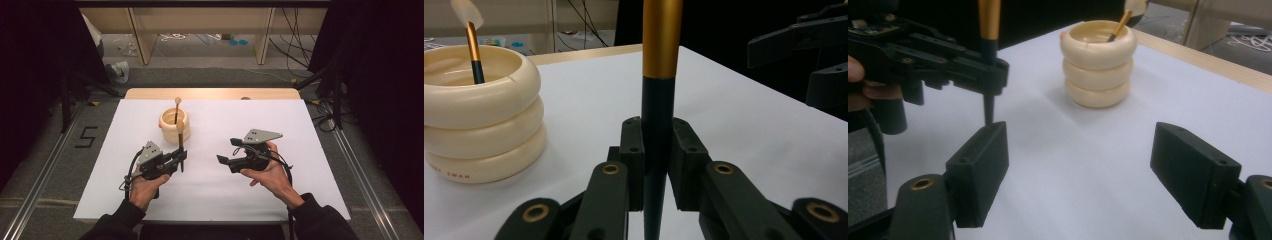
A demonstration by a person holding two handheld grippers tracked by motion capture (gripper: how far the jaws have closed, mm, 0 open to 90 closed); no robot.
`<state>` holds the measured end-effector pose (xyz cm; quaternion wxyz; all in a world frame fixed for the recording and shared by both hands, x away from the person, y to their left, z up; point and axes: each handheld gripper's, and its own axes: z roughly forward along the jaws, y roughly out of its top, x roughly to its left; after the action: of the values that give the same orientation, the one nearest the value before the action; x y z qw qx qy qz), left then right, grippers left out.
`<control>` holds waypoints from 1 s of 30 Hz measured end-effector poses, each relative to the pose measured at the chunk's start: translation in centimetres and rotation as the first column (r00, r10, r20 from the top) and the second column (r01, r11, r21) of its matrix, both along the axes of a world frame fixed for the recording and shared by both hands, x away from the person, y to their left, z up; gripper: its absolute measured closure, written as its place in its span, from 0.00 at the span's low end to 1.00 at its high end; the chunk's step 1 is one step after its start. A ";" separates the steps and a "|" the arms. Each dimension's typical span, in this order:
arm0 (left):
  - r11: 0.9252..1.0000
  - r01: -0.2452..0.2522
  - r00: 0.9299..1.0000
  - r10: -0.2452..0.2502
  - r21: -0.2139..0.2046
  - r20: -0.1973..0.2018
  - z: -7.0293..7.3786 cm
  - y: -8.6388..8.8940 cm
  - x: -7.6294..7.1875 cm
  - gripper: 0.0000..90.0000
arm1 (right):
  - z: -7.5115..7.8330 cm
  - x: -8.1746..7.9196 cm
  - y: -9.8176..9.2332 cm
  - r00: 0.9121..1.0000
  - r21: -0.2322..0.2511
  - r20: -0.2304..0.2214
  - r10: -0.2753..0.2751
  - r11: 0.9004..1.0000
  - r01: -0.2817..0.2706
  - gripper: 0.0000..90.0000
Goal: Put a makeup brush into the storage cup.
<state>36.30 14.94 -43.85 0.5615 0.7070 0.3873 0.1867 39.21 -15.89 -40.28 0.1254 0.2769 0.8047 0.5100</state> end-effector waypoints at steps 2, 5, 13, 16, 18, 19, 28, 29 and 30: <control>1.000 -0.003 1.000 0.003 0.001 0.000 0.0 0.0 0.0 0.87 | -0.1 -0.1 -0.6 1.000 0.013 0.004 -0.015 1.000 0.015 0.26; 1.000 -0.002 1.000 0.002 0.001 0.002 0.0 0.0 -0.1 0.87 | -0.4 -0.2 -1.1 1.000 0.027 0.002 -0.029 0.999 0.029 0.26; 1.000 -0.014 1.000 0.014 -0.003 -0.001 0.0 0.2 -0.1 0.87 | -0.8 -0.5 -1.9 0.999 0.029 -0.001 -0.038 0.999 0.038 0.25; 1.000 -0.014 1.000 0.014 0.004 0.006 0.1 0.3 -0.1 0.87 | -1.0 -0.5 -2.1 0.999 0.025 -0.009 -0.045 0.999 0.045 0.24; 1.000 -0.017 1.000 0.017 0.000 0.006 0.1 0.4 0.0 0.87 | -1.1 -0.6 -2.2 0.998 0.026 -0.007 -0.055 0.998 0.055 0.23; 1.000 -0.018 1.000 0.018 0.002 0.006 0.2 0.4 0.0 0.87 | -1.1 -0.6 -2.3 0.998 0.024 -0.005 -0.060 0.998 0.060 0.23; 0.999 -0.039 0.999 0.039 -0.009 0.002 0.3 0.8 0.5 0.87 | -1.4 -1.1 -3.4 0.996 0.019 -0.008 -0.087 0.996 0.087 0.22; 0.999 -0.041 0.999 0.041 -0.009 0.002 0.4 0.8 0.6 0.87 | -1.5 -1.2 -3.4 0.996 0.028 -0.006 -0.084 0.996 0.084 0.22; 0.999 -0.044 0.999 0.044 -0.013 0.000 0.4 0.9 0.6 0.87 | -1.4 -1.3 -3.6 0.996 0.015 -0.005 -0.090 0.996 0.090 0.22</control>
<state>36.94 15.82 -43.44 0.5619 0.6947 0.4040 0.1964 37.92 -19.52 -41.67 0.1445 0.3148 0.7879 0.5092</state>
